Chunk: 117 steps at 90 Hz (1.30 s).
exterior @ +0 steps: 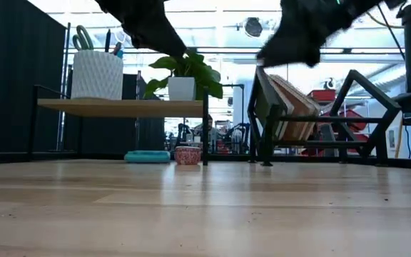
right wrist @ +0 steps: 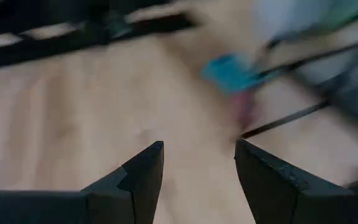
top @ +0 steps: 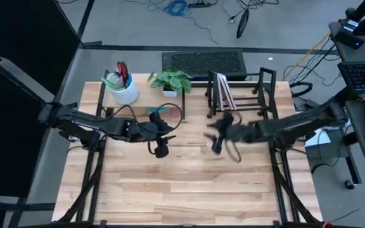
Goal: Stock shelves
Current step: Remove the white notebook from the black bookshelf
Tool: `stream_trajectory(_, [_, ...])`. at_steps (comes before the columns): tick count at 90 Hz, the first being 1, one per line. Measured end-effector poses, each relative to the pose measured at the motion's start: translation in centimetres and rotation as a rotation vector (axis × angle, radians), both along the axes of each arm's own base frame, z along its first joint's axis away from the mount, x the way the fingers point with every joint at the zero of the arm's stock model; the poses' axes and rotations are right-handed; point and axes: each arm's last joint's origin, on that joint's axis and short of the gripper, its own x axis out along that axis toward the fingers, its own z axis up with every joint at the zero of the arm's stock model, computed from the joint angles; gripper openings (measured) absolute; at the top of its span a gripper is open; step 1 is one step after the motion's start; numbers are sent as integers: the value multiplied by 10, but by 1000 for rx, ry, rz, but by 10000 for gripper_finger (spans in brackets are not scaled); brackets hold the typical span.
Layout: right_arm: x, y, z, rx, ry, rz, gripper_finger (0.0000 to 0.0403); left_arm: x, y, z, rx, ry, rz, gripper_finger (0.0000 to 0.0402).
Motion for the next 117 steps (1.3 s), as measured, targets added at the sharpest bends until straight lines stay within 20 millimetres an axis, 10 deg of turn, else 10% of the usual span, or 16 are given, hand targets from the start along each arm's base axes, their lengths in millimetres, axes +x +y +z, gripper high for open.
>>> stream_trajectory(14, [-36,-46,37,-124,52,-335,180,-1,1,0,11,5,13,140])
stream_trajectory(36, [-66,-94,27,35,210,-442,180,-1,1,0,12,9,13,140])
stream_trajectory(117, [-56,-125,9,105,256,-546,180,-1,1,0,27,10,4,140])
